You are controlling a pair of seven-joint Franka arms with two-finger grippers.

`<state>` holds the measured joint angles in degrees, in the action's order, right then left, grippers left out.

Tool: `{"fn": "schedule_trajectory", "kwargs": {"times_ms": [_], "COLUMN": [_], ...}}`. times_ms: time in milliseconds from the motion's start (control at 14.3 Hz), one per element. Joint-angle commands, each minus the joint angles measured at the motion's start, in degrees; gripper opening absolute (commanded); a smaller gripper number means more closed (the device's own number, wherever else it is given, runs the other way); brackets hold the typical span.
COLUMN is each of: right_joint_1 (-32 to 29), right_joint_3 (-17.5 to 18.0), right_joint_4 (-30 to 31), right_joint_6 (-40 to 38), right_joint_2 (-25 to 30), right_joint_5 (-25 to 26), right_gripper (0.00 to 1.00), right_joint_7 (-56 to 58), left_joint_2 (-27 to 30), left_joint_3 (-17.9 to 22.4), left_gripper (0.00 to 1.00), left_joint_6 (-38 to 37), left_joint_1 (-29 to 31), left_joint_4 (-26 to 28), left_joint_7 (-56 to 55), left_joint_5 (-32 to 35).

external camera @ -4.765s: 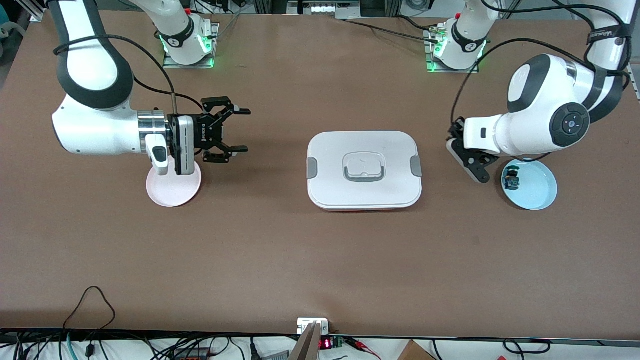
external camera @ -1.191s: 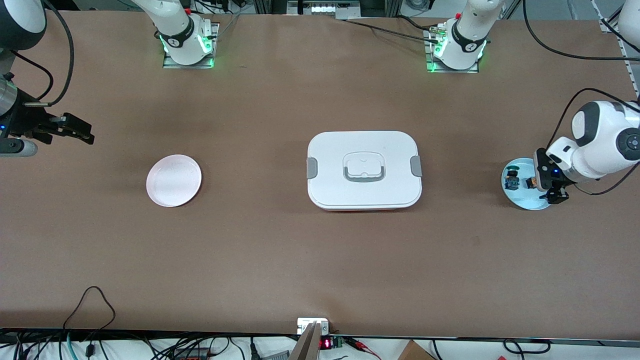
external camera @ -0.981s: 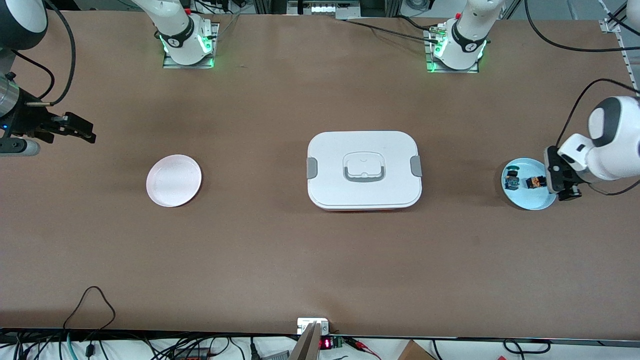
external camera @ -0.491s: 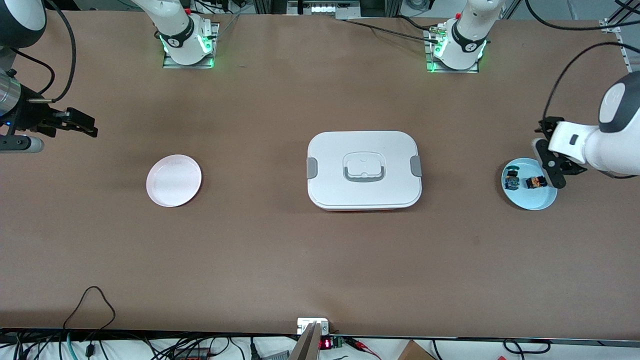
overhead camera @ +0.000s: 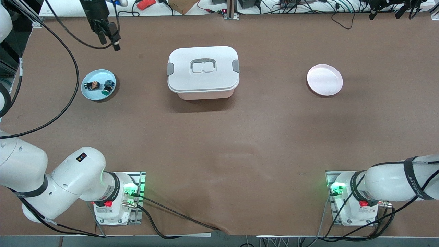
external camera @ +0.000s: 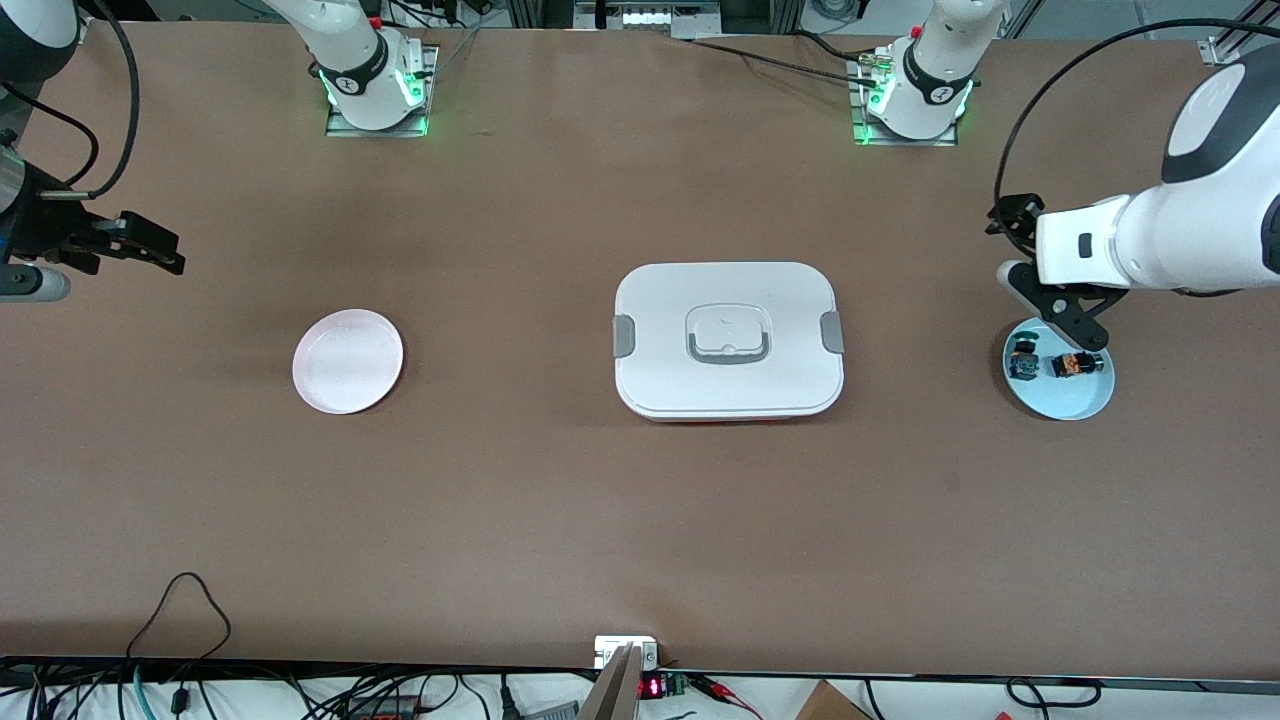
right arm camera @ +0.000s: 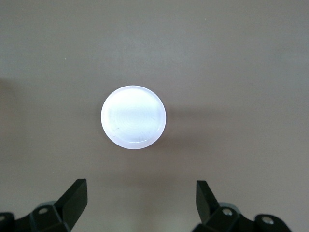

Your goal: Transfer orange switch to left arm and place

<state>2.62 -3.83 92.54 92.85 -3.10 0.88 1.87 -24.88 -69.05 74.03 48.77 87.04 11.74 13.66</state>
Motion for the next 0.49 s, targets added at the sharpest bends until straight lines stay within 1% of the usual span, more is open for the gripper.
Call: {"fn": "schedule_trajectory", "kwargs": {"times_ms": [0,70,140,280,420], "right_joint_1": [0.37,0.28,0.02,0.11,0.37], "right_joint_3": [0.23,0.14,-0.21,0.05,0.23], "right_joint_4": [-0.61,-0.61,-0.61,-1.48,-1.49], "right_joint_6": [-0.92,-1.00,-1.00,-1.09,-1.18], "right_joint_2": [0.29,0.38,0.55,0.55,0.38], "right_joint_5": [0.62,0.62,0.18,-0.08,0.00], "right_gripper": [1.00,1.00,1.00,1.00,1.00], "right_joint_7": [-0.37,-0.20,-0.20,-0.28,-0.20], "left_joint_2": [-0.09,1.23,2.46,9.03,10.47], "left_joint_3": [0.85,2.68,9.31,29.84,49.44], "left_gripper": [1.00,1.00,1.00,1.00,1.00], "left_joint_6": [-1.97,-1.96,-1.96,-0.66,0.41], "left_joint_1": [-4.37,-7.86,-12.60,-27.07,-40.62], "left_joint_4": [-4.86,-5.47,-6.43,-6.97,-6.80], "left_joint_7": [-10.56,-12.07,-12.44,-12.53,-12.18], "left_joint_5": [-1.18,-1.18,-2.48,-11.68,-19.68]}}
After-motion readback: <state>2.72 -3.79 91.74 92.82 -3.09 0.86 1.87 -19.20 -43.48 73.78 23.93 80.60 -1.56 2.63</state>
